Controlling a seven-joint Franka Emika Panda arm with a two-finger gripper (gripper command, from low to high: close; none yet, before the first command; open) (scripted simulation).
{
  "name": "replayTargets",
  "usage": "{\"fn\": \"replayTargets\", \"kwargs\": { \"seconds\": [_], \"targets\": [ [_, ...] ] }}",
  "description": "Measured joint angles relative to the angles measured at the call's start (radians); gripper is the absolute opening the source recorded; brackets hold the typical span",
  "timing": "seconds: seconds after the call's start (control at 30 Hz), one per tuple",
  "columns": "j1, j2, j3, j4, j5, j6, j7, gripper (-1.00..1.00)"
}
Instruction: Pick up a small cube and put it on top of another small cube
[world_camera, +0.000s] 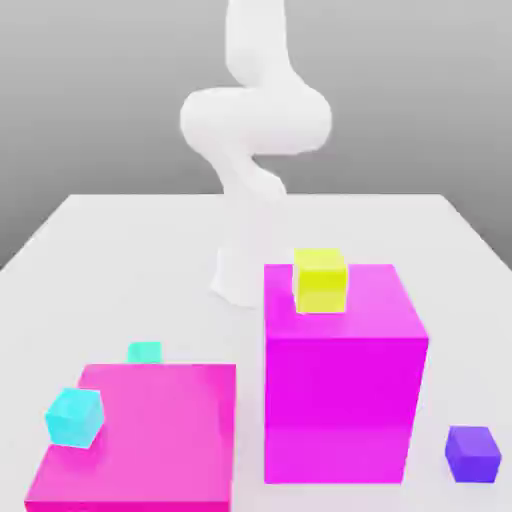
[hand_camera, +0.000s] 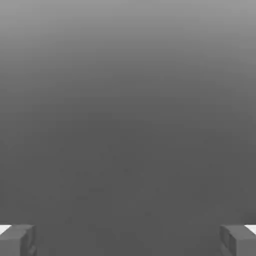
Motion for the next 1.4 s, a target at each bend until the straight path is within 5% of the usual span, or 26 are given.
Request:
{"fn": "replayTargets", "kwargs": {
  "seconds": [0.47,0.67,0.77,0.9,1.0,1.03,1.27,1.4],
  "targets": [
    [-0.159,0.425,-0.258,-0.453,-0.176,0.371,-0.323,0.0],
    [-0.186,0.677,-0.387,-0.615,-0.103,0.579,-0.559,0.0],
    [-0.177,0.769,-0.357,-0.607,0.039,0.652,-0.658,0.0],
    [-0.341,0.88,-0.14,-0.586,0.23,0.741,-0.795,0.0],
    [-0.495,0.959,0.01,-0.575,0.239,0.809,-0.81,0.0],
    [-0.52,0.974,0.033,-0.574,0.232,0.823,-0.807,-1.0],
    [-0.522,0.972,0.034,-0.574,0.228,0.82,-0.803,-1.0],
    [-0.402,0.882,-0.098,-0.587,0.163,0.745,-0.746,-1.0]
  ]
}}
